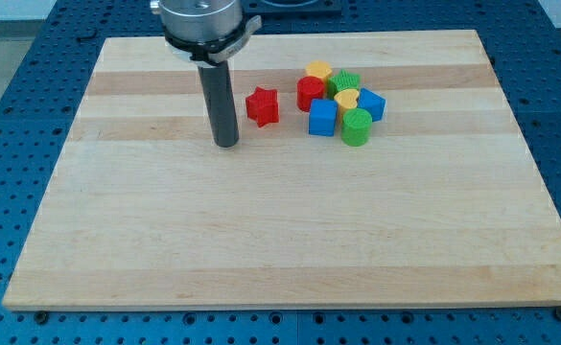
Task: Slide the red star towards red circle
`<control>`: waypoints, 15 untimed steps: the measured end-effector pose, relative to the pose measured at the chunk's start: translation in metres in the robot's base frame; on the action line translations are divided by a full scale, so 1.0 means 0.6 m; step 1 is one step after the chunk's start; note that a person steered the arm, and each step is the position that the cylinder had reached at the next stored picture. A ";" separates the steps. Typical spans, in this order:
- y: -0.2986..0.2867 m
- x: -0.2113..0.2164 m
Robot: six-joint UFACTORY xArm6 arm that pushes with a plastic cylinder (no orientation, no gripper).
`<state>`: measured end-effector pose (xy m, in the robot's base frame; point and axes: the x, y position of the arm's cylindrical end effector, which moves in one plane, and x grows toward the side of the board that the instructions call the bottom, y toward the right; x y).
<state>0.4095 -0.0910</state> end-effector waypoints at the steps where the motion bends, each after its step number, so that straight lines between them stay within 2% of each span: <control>1: -0.004 -0.008; 7: 0.019 -0.099; 12: 0.066 -0.087; 15: 0.053 -0.022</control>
<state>0.3964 -0.0595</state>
